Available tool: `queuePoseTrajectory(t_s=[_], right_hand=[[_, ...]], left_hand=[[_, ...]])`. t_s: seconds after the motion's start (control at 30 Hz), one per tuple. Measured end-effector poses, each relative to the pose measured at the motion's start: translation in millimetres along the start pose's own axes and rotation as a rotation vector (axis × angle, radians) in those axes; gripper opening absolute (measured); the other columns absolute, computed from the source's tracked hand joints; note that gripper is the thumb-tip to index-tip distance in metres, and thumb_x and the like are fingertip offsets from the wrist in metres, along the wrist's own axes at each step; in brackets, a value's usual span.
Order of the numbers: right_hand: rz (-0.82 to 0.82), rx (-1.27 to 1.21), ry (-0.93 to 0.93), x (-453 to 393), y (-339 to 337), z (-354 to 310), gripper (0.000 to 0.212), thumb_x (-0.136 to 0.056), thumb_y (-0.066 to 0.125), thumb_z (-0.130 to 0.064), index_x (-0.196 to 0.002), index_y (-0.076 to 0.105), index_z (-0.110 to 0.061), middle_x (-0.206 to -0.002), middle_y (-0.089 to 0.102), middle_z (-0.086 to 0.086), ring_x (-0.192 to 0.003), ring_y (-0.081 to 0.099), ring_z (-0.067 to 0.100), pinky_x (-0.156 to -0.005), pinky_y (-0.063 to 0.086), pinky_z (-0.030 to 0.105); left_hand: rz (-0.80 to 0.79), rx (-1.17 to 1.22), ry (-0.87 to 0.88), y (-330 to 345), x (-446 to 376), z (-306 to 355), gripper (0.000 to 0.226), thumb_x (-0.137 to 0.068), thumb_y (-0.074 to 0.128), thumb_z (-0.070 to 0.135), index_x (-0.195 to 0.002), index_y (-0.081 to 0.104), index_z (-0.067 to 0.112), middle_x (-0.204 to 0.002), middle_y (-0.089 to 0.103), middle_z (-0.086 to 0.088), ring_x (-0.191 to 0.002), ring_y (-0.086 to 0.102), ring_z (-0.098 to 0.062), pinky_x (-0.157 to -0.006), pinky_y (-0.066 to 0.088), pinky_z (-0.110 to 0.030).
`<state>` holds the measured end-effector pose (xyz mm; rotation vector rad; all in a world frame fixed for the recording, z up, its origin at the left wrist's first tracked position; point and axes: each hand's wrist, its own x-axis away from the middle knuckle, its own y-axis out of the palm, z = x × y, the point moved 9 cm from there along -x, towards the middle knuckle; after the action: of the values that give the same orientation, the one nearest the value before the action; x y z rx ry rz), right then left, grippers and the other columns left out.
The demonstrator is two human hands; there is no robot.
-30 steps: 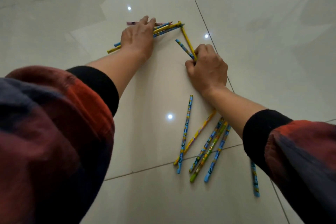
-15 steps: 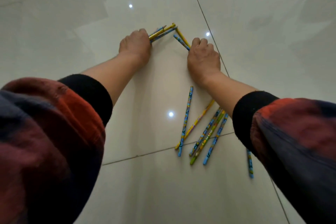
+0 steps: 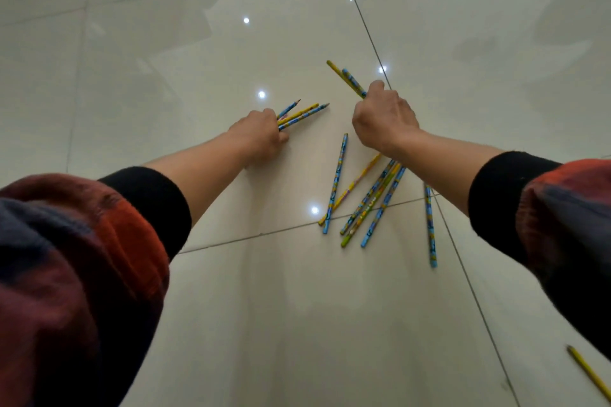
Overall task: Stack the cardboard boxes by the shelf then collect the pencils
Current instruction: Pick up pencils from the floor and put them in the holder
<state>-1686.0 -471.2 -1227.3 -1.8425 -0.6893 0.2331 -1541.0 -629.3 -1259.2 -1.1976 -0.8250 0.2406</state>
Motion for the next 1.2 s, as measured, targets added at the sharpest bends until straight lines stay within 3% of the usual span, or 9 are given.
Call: queuePoseTrajectory(t_s=[0.07,0.17,0.27,0.4,0.57,0.8,0.93,1.07,1.2], right_hand=[[-0.013,-0.067,0.078,12.0,-0.8,7.3,0.038,-0.094,0.041,-0.031,-0.12,0.048,-0.004,-0.118,0.059,0.018,-0.099,0.056,0.035,-0.073,0.035,0.034],[-0.047,-0.041,0.099,33.7,4.1,8.8,0.051,-0.089,0.051,-0.048,-0.118,0.051,-0.006,-0.114,0.061,0.014,-0.096,0.056,0.032,-0.073,0.037,0.033],[-0.133,0.069,0.083,50.9,16.5,4.3,0.061,-0.084,0.059,-0.055,-0.118,0.048,-0.006,-0.113,0.061,0.012,-0.098,0.058,0.031,-0.073,0.038,0.033],[-0.247,0.124,0.079,70.3,38.7,-2.4,0.06,-0.085,0.063,-0.045,-0.124,0.042,-0.004,-0.119,0.059,0.013,-0.109,0.058,0.032,-0.077,0.04,0.034],[-0.239,0.004,0.129,81.8,50.7,-9.1,0.041,-0.092,0.058,-0.011,-0.124,0.035,-0.005,-0.115,0.058,0.013,-0.095,0.055,0.029,-0.07,0.039,0.035],[-0.2,-0.219,0.249,81.2,38.0,1.9,0.047,-0.088,0.063,-0.023,-0.122,0.036,-0.006,-0.096,0.05,0.007,-0.083,0.051,0.026,-0.068,0.041,0.034],[-0.101,-0.221,0.226,80.5,15.8,11.1,0.037,-0.092,0.049,-0.023,-0.123,0.04,-0.005,-0.098,0.055,0.008,-0.085,0.052,0.027,-0.07,0.039,0.035],[-0.027,-0.153,0.252,81.2,-3.7,33.5,0.035,-0.096,0.041,-0.023,-0.125,0.041,-0.004,-0.111,0.062,0.013,-0.099,0.059,0.035,-0.073,0.036,0.035],[-0.015,-0.162,0.295,86.3,-13.1,58.5,0.033,-0.099,0.038,-0.02,-0.128,0.036,-0.004,-0.106,0.061,0.014,-0.081,0.05,0.031,-0.069,0.034,0.035]], left_hand=[[-0.016,-0.011,-0.018,2.4,7.6,-1.1,0.039,-0.098,0.046,0.032,-0.124,0.045,0.004,-0.11,0.05,-0.017,-0.065,0.045,-0.025,-0.056,0.035,-0.031],[0.025,-0.002,-0.036,-2.7,17.4,0.2,0.041,-0.097,0.047,0.034,-0.125,0.046,0.004,-0.117,0.052,-0.019,-0.079,0.048,-0.03,-0.063,0.039,-0.033],[0.068,0.019,-0.056,-11.6,22.7,1.6,0.041,-0.097,0.046,0.037,-0.123,0.046,0.006,-0.106,0.05,-0.015,-0.082,0.048,-0.032,-0.064,0.04,-0.035],[0.093,0.025,-0.068,-19.6,29.8,1.5,0.038,-0.097,0.045,0.037,-0.12,0.047,0.007,-0.098,0.046,-0.012,-0.078,0.049,-0.03,-0.061,0.038,-0.033],[0.091,0.053,-0.088,-21.8,37.3,-6.4,0.032,-0.097,0.044,0.035,-0.115,0.044,0.008,-0.095,0.045,-0.01,-0.069,0.047,-0.026,-0.053,0.036,-0.031],[0.048,0.085,-0.084,-15.2,42.6,-9.4,0.025,-0.095,0.044,0.029,-0.093,0.05,0.005,-0.085,0.055,-0.016,-0.057,0.056,-0.03,-0.049,0.043,-0.029],[-0.007,0.258,-0.013,1.2,48.6,13.2,0.017,-0.096,0.043,0.022,-0.097,0.05,0.007,-0.091,0.059,-0.015,-0.076,0.065,-0.033,-0.065,0.053,-0.036],[-0.056,0.26,0.056,24.6,56.5,50.5,0.021,-0.098,0.044,0.023,-0.108,0.055,0.008,-0.101,0.056,-0.013,-0.086,0.051,-0.027,-0.071,0.037,-0.029],[-0.077,0.401,0.06,43.7,62.6,81.1,0.023,-0.095,0.058,0.031,-0.104,0.061,0.01,-0.1,0.062,-0.012,-0.09,0.057,-0.027,-0.072,0.038,-0.026]])
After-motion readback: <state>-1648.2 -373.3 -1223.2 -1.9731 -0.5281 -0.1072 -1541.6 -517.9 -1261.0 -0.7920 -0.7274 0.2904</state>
